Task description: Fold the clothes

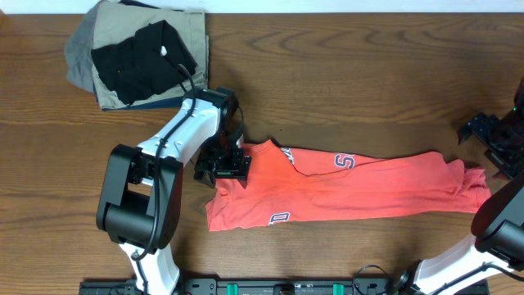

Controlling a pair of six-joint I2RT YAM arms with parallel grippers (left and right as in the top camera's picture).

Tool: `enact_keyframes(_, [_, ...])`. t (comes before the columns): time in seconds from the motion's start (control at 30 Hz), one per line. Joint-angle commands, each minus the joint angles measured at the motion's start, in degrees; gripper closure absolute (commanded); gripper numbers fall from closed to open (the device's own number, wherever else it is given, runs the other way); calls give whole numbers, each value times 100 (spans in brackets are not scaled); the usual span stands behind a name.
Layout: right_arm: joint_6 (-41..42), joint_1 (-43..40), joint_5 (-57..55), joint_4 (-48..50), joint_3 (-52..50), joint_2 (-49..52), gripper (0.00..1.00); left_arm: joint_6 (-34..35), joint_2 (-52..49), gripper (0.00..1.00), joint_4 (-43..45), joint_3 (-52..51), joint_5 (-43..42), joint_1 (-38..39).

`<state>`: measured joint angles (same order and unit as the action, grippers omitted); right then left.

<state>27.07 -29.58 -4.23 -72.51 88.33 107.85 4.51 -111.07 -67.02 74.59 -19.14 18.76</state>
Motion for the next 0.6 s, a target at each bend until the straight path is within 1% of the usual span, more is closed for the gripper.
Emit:
enact_keyframes(0.0, [98,92,199,57,-216,-81,2,11,17,21,50,-127,9,-2])
enact_keyframes(0.13, [-247,221,728,243,-461,-81,7,11,15,21,136,-216,9,-2])
enact_keyframes(0.2, [-374,380,881,352,-555,-81,7,11,17,21,153,-216,9,-2])
enact_keyframes(0.37, [-374,872,667,660,-796,-81,6,11,17,21,160,-216,9,-2])
enact_keyframes(0.57, [-74,1202,9,595,-826,-81,7,11,17,21,157,-216,9,-2])
